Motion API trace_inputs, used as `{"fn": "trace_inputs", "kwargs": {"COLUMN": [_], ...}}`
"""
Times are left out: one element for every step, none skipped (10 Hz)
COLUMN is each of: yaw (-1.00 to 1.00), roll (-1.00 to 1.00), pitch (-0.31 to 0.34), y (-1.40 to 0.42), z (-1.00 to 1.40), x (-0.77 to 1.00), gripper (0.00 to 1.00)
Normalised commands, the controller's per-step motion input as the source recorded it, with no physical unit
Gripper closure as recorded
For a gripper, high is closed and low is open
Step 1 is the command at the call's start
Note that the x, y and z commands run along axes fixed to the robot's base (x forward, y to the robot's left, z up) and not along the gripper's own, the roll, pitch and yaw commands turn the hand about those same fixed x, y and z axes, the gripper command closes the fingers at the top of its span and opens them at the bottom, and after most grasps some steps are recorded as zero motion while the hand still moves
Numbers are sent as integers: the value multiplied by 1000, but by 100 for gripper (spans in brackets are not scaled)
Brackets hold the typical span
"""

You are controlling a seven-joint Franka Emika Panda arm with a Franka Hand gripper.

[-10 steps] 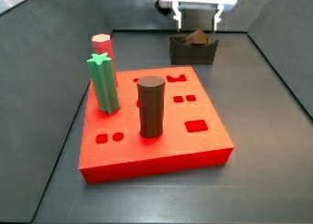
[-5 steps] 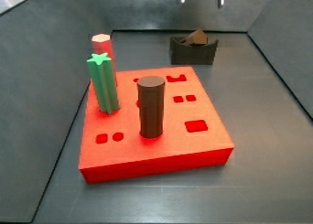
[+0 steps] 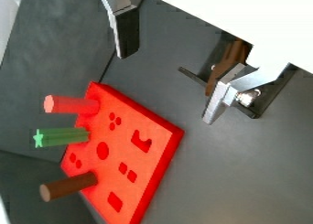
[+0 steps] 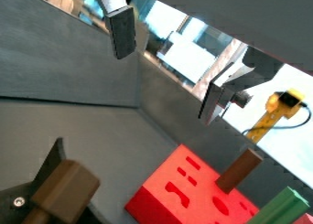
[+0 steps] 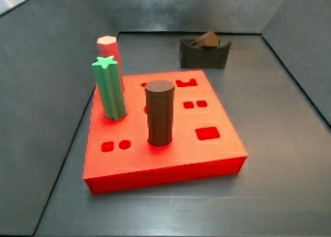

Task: Pick up the 3 prong object. Move up. Place the 3 prong object on the fixture. Regrasp the 3 prong object. Move to above the board. Insert the 3 prong object.
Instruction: Regrasp the 3 prong object.

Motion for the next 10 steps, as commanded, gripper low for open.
{"fn": "trace_inputs", "kwargs": {"yaw": [0,0,-1,-1,0,0,1,2,2,4], "roll": [1000,1000,1000,1000,1000,1000,1000,1000,1000,1000], "pitch": [31,28,29,29,26,22,18,10,7,0], "y": [-346,-175,-72,-54,-43,-35,-29,-27,-23,-23], "z": [85,51,41,20,5,11,9,2,5,6], "x": [-89,-60,-35,-14,-17,-26,-30,-32,-36,-32], "gripper": [0,0,0,0,0,0,0,0,0,0]}}
